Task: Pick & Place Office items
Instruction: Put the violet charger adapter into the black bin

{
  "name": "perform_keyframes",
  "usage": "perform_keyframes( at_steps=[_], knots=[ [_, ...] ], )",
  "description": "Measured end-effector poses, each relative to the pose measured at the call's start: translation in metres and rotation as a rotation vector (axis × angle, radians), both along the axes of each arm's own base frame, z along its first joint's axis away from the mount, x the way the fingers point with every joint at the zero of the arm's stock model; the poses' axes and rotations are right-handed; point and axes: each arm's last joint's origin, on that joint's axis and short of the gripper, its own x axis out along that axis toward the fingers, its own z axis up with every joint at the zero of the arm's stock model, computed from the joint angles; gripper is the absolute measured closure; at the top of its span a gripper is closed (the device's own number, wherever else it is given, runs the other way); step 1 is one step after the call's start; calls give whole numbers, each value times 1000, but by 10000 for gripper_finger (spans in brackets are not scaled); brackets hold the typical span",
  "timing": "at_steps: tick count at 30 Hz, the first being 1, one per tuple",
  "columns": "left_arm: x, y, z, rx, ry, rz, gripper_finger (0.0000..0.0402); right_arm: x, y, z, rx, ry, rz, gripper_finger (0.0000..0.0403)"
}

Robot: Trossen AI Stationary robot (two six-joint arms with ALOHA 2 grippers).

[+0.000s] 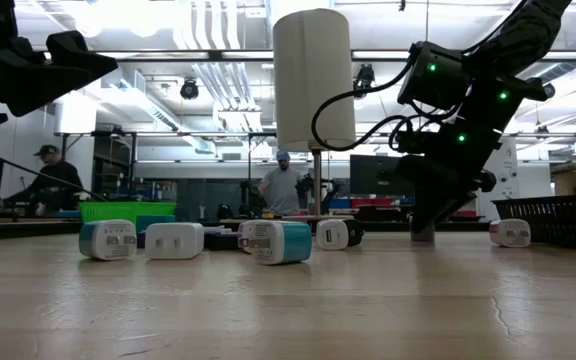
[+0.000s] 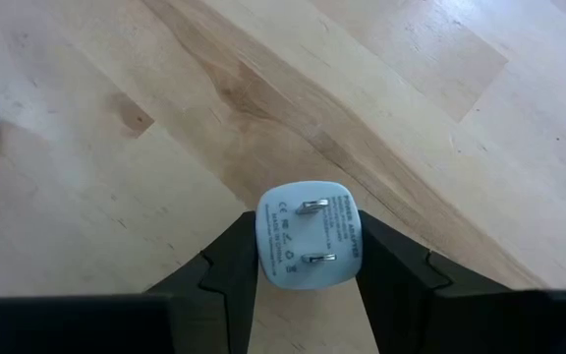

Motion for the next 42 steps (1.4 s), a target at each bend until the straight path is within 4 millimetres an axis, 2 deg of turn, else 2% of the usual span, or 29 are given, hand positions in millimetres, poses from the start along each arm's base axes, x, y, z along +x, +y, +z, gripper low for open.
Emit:
perform_keyframes(
  at_steps=[5,9,16,21,25,28,36,42],
  knots=[
    [0,0,0,0,0,0,145,1,0,3,9,-5,0,267],
    [0,0,0,0,0,0,145,2,0,15,7,-36,1,267],
    [0,0,0,0,0,0,145,-2,1,56,6,-110,-6,267],
    [0,0,0,0,0,0,145,-11,6,88,67,-153,-84,267],
    [0,0,0,0,0,0,145,-20,15,109,93,-138,-82,266],
    [0,0,0,0,0,0,145,-29,21,122,100,-95,-142,265],
    [0,0,0,0,0,0,145,-58,39,129,178,86,-324,264],
    [0,0,0,0,0,0,145,-74,48,114,231,140,-366,264]
  ],
)
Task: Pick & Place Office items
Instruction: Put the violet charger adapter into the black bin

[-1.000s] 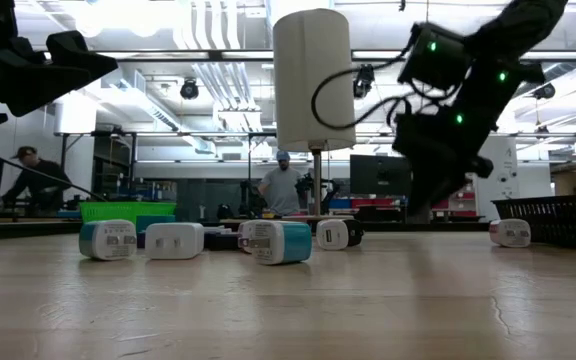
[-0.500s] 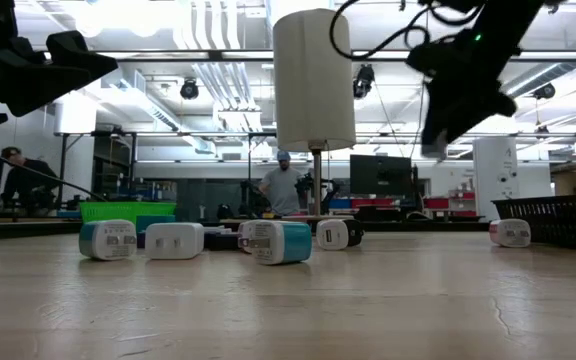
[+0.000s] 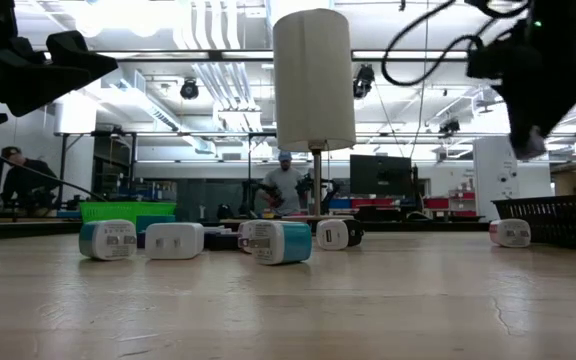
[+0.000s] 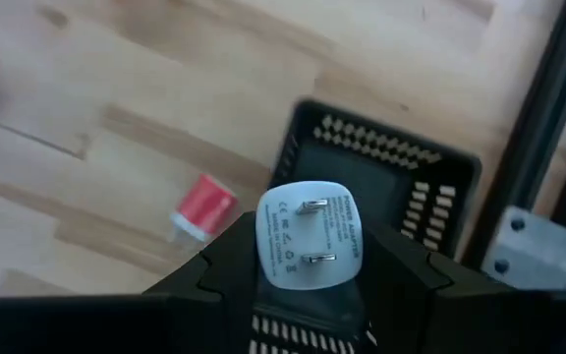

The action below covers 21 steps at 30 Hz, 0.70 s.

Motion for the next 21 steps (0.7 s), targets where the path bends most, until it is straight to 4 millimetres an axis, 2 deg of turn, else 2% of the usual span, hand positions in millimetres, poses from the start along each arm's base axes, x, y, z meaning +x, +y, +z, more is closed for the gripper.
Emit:
perform_keyframes(
  at_steps=[5,10,21],
  knots=[
    [0,0,0,0,0,0,145,-15,1,-24,14,7,-50,264],
    [0,0,0,0,0,0,145,-28,-1,-43,42,-60,-51,264],
    [0,0,0,0,0,0,145,-27,-2,-48,32,-76,-72,258]
  ],
)
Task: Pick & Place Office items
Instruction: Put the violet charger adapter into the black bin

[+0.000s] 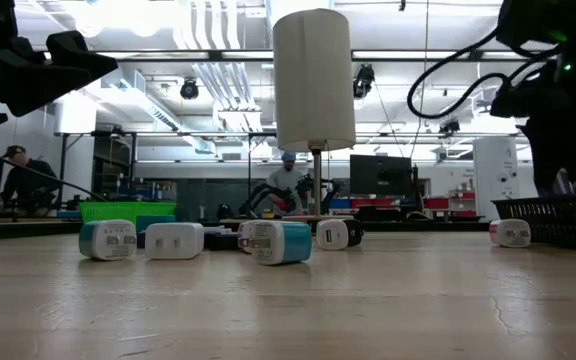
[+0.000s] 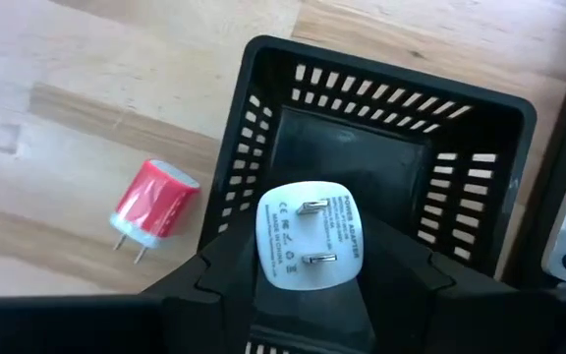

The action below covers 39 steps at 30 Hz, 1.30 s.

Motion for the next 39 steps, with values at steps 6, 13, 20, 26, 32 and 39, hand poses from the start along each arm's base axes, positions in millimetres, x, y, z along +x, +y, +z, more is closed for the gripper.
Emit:
perform_keyframes(
  at_steps=[6,13,20,26,32,39],
  knots=[
    [0,0,0,0,0,0,145,5,1,-5,-10,24,-4,258],
    [0,0,0,0,0,1,145,5,1,-2,-19,18,53,257],
    [0,0,0,0,0,0,145,7,1,6,-40,37,157,257],
    [0,0,0,0,0,0,145,5,-8,0,-42,94,205,257],
    [0,0,0,0,0,0,145,4,-16,-7,-24,114,202,257],
    [0,0,0,0,0,0,145,2,-20,-25,13,85,173,257]
  ],
)
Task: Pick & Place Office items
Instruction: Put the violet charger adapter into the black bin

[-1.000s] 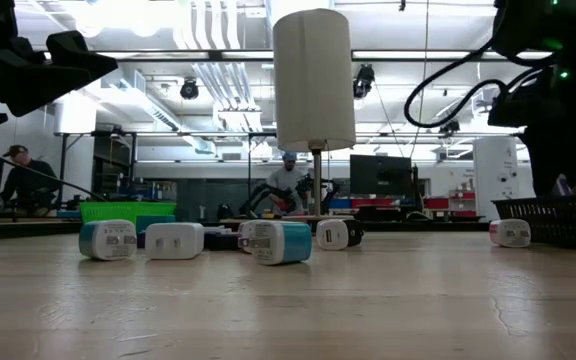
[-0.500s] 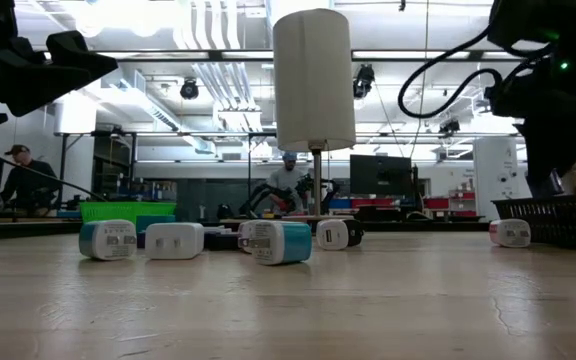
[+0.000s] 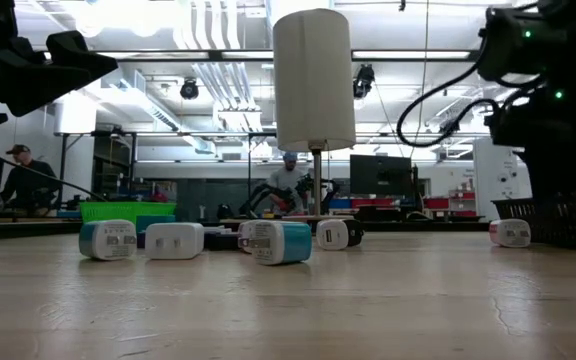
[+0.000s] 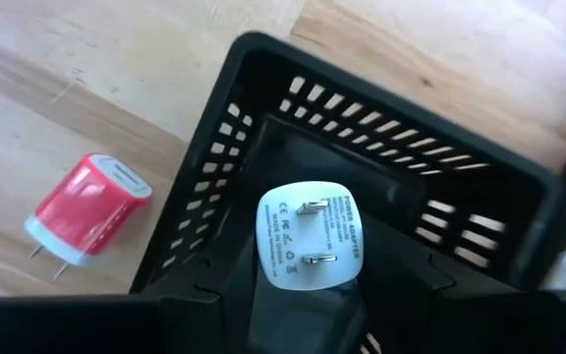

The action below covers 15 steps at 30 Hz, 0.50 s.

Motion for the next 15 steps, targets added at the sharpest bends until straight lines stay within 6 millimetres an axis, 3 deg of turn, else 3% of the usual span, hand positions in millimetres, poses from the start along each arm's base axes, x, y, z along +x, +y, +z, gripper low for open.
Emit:
perform_keyframes(
  at_steps=[8,15],
  knots=[
    [0,0,0,0,0,1,145,-4,-1,-14,-3,-9,-11,253],
    [0,0,0,0,0,0,145,-4,-2,-14,-37,-19,-51,205]
  ],
)
